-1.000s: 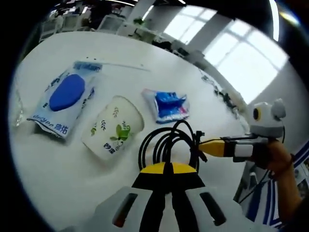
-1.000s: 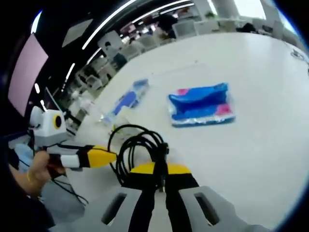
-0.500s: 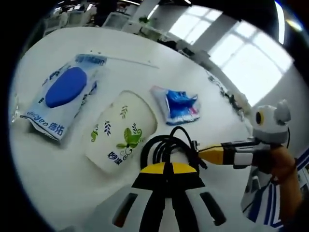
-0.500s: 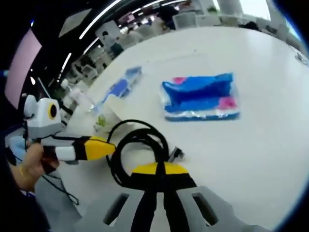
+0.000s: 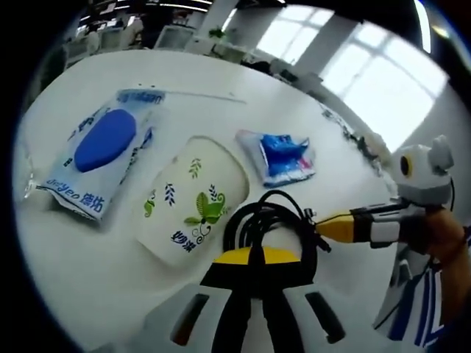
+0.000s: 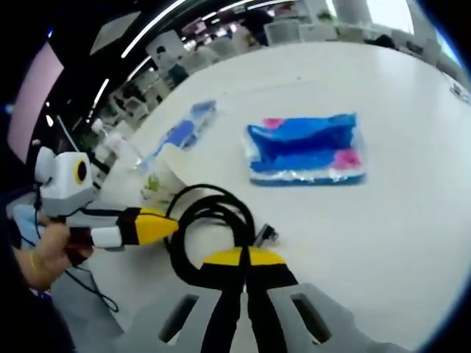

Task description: Arrange the tabletop items into an orderly group along one side of the table until the central work area is clear of visible clutter.

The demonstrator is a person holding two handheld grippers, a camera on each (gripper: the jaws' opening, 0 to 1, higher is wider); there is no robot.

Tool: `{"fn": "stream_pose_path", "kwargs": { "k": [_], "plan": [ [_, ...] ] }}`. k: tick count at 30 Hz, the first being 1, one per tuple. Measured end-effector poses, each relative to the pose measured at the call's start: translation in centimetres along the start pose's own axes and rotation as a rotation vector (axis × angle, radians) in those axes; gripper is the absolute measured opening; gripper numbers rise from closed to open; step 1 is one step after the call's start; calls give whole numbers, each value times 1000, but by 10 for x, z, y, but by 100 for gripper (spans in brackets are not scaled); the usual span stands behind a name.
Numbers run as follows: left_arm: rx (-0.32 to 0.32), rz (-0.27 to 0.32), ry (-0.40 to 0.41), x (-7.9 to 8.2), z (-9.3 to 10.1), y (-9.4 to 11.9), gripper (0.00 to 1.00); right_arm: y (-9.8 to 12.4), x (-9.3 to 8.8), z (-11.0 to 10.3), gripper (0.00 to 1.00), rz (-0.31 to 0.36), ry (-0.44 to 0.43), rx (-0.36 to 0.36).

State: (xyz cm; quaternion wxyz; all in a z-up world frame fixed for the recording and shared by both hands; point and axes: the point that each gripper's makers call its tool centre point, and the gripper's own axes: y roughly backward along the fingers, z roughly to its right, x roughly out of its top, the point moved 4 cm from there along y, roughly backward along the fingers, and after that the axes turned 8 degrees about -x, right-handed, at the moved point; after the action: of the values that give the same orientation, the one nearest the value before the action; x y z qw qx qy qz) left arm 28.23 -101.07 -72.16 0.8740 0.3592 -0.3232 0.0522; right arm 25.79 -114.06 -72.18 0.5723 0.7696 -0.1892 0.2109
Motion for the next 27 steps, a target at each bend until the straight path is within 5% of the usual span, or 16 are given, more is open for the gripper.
{"fn": "stream_pose_path", "kwargs": {
  "k": [18, 27],
  "plan": [
    [25, 27, -149, 5, 7, 14, 13, 6, 2, -1, 0, 14, 37, -33],
    [3, 68, -197, 14, 18, 27, 24, 25, 10, -4, 18, 76, 32, -27]
  ]
}}
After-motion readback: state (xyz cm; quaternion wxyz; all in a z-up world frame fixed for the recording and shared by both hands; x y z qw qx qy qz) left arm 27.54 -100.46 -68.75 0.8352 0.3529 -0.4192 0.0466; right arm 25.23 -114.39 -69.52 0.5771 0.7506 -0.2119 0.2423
